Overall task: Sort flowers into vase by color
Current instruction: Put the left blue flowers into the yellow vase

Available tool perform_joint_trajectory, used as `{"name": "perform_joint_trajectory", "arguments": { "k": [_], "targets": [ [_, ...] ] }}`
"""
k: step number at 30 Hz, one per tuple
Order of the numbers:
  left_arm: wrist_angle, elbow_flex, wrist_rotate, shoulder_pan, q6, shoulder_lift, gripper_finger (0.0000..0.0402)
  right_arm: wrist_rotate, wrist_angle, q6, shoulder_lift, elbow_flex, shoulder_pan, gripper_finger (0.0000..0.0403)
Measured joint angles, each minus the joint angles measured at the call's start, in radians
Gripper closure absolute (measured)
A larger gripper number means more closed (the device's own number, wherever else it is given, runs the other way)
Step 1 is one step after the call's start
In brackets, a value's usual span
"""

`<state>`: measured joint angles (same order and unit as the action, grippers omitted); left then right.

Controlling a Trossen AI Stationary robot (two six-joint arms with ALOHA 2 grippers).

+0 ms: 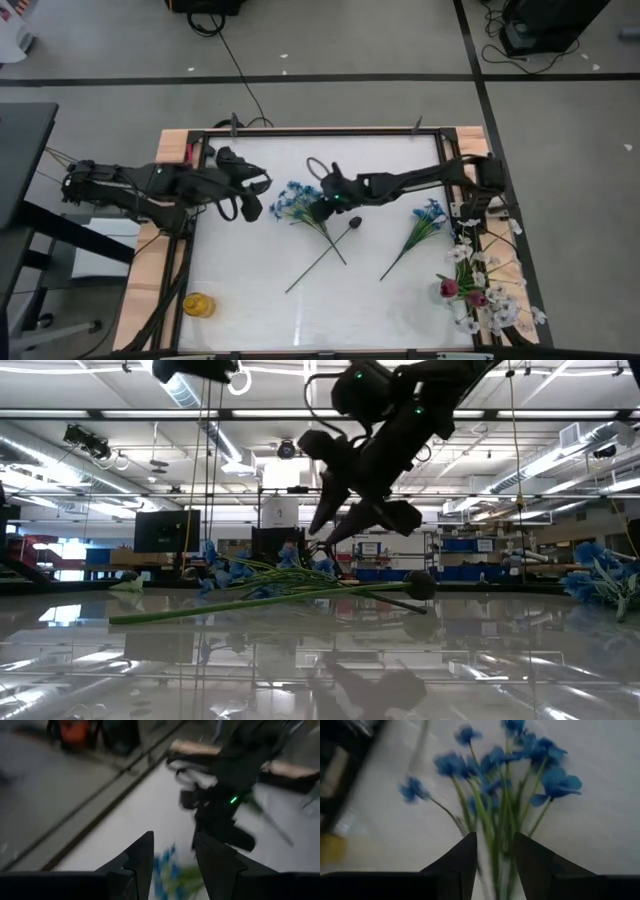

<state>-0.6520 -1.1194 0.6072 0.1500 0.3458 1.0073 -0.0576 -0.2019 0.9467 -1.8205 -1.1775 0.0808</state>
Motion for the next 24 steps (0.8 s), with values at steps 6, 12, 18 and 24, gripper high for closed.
{"name": "perform_joint_trajectory", "arguments": {
  "k": [6, 12, 18, 24],
  "targets": [
    [-0.163, 0.000, -0.037, -0.025, 0.169, 0.002, 0.0253, 0.043, -0.118, -0.204, -0.090, -0.082, -0.041, 0.0255],
    [-0.183, 0.000, -0.074, -0.029, 0.176, 0.032, 0.0254, 0.035, -0.162, -0.190, -0.162, -0.091, -0.067, 0.0200],
    [-0.181, 0.001, -0.087, -0.036, 0.164, 0.076, 0.0254, 0.028, -0.189, -0.158, -0.187, -0.095, -0.075, 0.0183],
    [-0.103, 0.001, -0.087, -0.036, 0.165, 0.099, 0.0253, -0.002, -0.199, -0.154, -0.172, -0.090, -0.079, 0.0312]
  ]
}}
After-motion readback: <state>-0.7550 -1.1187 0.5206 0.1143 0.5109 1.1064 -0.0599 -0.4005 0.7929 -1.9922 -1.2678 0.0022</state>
